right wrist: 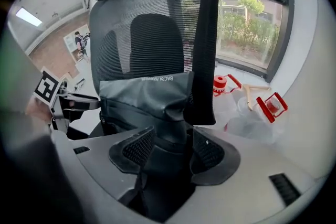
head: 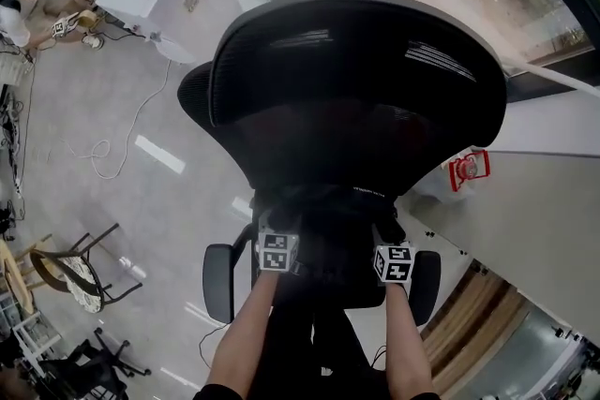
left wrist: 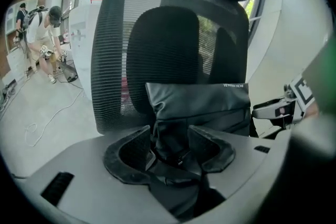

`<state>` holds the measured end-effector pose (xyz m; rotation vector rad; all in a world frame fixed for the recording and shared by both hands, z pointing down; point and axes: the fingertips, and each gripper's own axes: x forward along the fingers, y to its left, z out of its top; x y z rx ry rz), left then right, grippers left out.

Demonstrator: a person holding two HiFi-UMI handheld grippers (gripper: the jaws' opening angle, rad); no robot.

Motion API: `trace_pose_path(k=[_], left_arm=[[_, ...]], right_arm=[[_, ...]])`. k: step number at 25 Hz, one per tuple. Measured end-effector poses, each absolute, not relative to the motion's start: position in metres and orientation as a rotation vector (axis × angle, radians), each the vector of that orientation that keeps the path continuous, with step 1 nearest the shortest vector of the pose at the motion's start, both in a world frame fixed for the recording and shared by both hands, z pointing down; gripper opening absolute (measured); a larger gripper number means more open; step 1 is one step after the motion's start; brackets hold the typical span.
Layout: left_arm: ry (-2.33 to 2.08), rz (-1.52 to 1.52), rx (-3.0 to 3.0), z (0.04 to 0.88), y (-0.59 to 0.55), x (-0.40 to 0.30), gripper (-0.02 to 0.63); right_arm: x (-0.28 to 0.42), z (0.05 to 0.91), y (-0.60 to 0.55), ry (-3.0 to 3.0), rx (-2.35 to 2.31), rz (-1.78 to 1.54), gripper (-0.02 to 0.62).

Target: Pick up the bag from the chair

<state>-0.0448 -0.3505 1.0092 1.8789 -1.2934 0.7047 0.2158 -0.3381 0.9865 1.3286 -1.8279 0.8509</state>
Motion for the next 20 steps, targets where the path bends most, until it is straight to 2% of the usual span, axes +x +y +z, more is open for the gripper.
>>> trace_pose_path(k=[12, 16, 20], left_arm=[[-1.271, 0.697, 1.91, 1.027, -0.369, -0.041, 0.195], [-1.259, 0.723, 1.948, 1.028, -0.367, -0.042, 0.158], [-1.255, 0.728, 1.949, 1.028, -0.364, -0.043, 0.11]], right_arm=[[0.216, 1.01, -0.36, -1.839, 1.29, 0.81, 0.206], [0.216, 1.012, -0.36, -1.845, 1.297, 0.83, 0.206], [0.214, 1.014, -0.36, -1.824, 1.284, 0.812, 0.175]])
